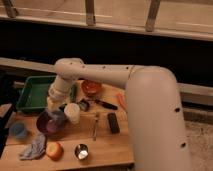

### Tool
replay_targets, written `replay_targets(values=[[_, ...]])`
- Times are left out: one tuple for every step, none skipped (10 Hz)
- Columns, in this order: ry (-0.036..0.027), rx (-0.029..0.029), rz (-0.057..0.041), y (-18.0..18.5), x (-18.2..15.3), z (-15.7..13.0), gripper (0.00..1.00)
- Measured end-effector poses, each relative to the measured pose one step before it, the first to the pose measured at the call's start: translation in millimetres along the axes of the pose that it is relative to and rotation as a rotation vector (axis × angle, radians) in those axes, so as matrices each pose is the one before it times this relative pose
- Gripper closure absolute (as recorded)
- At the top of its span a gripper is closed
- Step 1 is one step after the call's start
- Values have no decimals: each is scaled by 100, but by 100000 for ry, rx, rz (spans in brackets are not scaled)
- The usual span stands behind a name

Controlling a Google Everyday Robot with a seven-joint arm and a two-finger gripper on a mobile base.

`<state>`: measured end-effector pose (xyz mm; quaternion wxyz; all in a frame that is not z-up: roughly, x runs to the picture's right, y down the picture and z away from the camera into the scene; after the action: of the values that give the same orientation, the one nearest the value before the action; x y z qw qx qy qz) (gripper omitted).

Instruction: Wipe purple bowl with sponge

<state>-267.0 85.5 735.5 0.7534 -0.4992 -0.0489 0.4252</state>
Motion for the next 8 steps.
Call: replay_targets(values=[[-212,-766,-2365,418,-1662,609,100],[10,-1184,-2595,485,-1785,812,100],[332,-1495,-2683,610,-1450,843,100],[1141,-1875,-3671,1155,-1228,1162,100],[1494,-483,-1370,764,-295,566,100],[1138,-514,-826,734,-100,507,100],[705,-366,1701,284,397,111,100],[362,-88,1733,104,741,-154,100]])
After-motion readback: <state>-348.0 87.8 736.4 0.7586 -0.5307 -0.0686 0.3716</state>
